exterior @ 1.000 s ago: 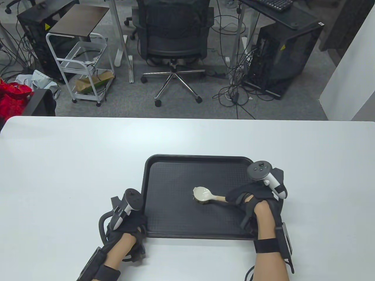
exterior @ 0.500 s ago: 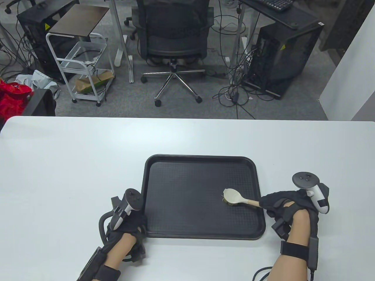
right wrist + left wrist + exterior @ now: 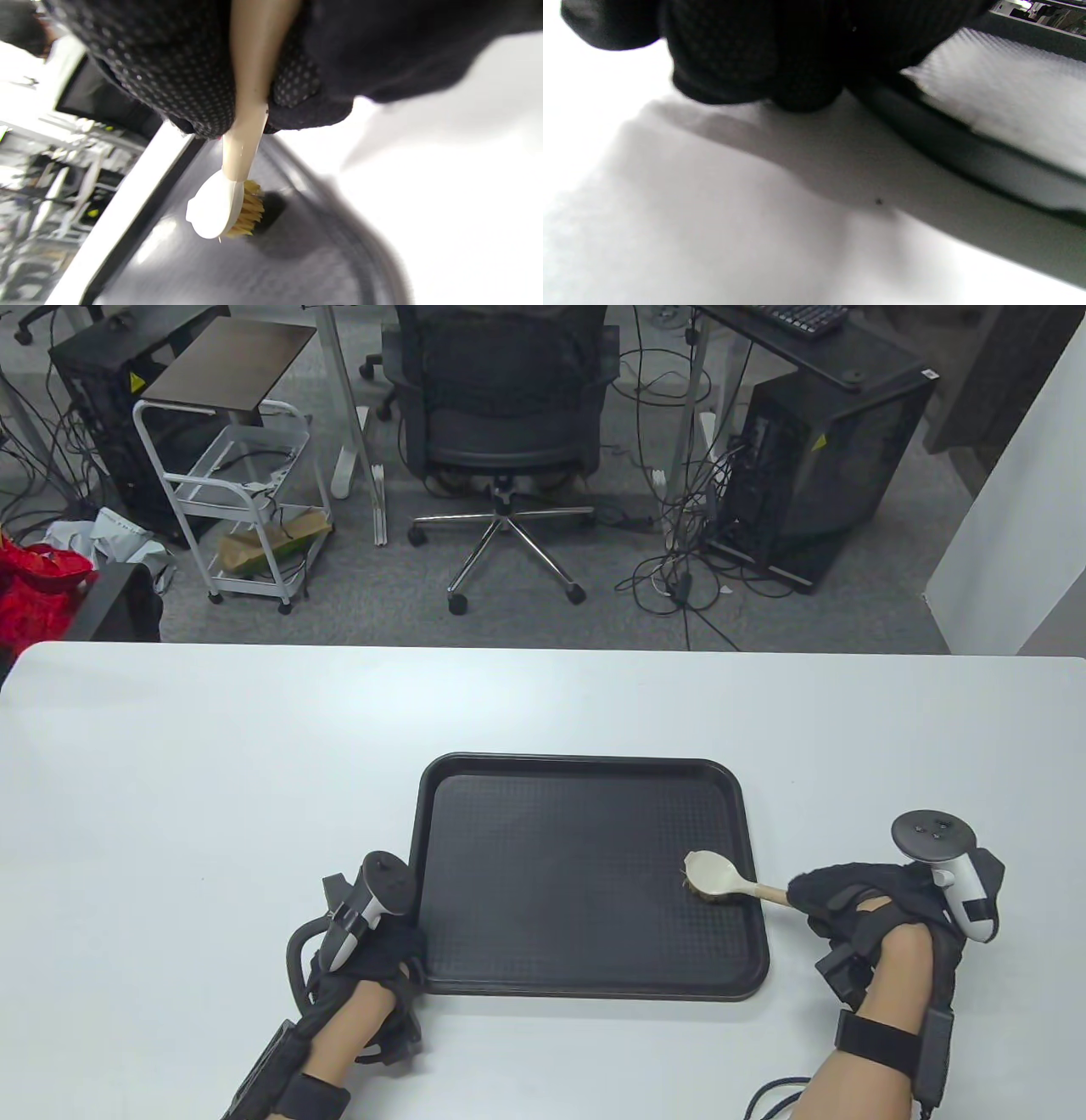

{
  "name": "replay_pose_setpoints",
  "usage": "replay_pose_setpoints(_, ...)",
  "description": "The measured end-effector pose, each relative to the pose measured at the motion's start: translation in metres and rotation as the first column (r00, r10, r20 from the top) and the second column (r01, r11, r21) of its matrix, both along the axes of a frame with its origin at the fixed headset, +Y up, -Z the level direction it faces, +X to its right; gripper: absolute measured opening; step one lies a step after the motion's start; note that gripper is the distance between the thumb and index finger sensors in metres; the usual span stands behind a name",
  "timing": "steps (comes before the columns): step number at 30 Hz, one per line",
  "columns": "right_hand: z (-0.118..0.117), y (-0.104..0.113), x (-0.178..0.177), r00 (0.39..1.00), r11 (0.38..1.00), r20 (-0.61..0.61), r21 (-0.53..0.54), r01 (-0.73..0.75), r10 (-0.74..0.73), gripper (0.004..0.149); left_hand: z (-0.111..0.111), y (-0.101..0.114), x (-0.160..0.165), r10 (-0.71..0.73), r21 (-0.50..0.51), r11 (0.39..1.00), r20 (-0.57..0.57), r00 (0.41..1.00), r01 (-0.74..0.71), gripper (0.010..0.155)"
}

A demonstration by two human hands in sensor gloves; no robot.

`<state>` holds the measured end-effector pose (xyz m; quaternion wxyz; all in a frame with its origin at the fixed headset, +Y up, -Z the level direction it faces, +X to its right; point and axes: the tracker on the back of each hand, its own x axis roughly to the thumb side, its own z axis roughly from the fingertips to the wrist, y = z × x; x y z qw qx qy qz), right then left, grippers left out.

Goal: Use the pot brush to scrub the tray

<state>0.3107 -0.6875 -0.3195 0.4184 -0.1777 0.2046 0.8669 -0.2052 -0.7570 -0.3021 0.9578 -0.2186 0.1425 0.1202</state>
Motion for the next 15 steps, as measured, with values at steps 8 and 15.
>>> replay_pose_setpoints(8, -0.020, 0.035, -0.124, 0.929, 0.989, -0.367, 0.144, 0.012, 0.042, 0.049, 0.000, 0.000, 0.000, -0.001, 0.002, 1.000, 0.001, 1.000, 0.001, 0.060)
replay_pose_setpoints(15, -0.023, 0.011, -0.213, 0.877, 0.985, -0.464, 0.164, -0.050, 0.122, 0.050, 0.000, 0.000, 0.000, -0.001, 0.004, 1.000, 0.004, 1.000, 0.001, 0.060)
